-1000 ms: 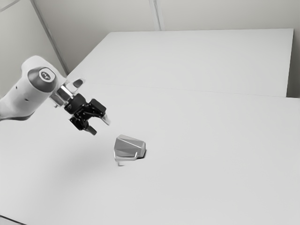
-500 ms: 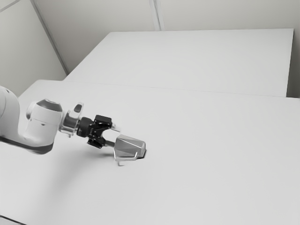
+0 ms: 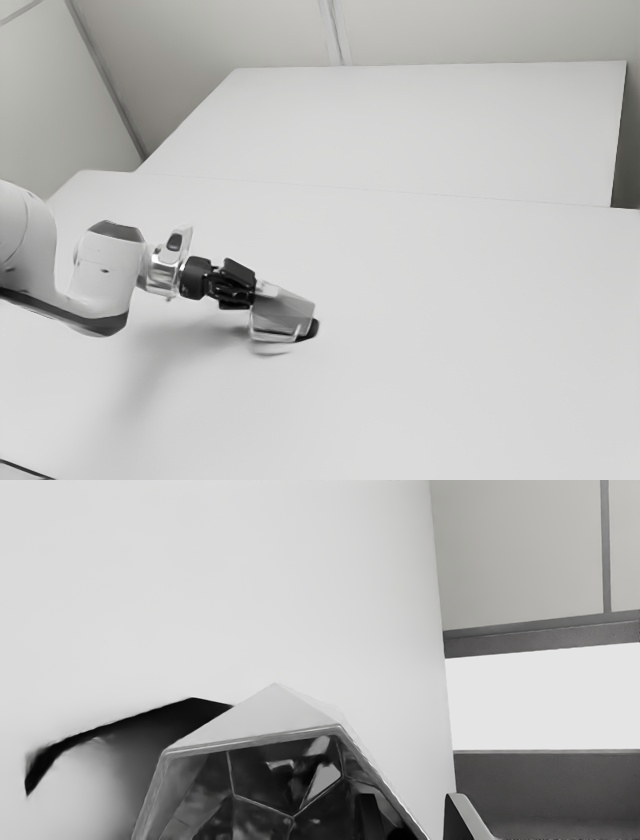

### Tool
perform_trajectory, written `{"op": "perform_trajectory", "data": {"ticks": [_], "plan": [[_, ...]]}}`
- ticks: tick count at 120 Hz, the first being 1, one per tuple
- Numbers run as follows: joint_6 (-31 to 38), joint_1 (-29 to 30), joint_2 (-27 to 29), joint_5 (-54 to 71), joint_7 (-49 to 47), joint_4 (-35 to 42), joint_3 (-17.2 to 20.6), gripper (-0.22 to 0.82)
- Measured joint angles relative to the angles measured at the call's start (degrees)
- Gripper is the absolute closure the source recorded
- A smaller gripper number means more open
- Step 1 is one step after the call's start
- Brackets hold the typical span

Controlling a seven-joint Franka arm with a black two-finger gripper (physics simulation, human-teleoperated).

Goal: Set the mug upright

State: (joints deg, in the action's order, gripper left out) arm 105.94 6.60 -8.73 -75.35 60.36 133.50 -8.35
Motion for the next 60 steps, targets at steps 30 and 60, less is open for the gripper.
{"op": "perform_trajectory", "data": {"ticks": [30, 60], "plan": [[-2.46, 0.87, 1.19, -2.26, 4.75, -0.03, -0.08, 0.74], [-0.66, -0.42, 6.10, 10.34, 2.27, -6.03, 0.15, 0.78]]}}
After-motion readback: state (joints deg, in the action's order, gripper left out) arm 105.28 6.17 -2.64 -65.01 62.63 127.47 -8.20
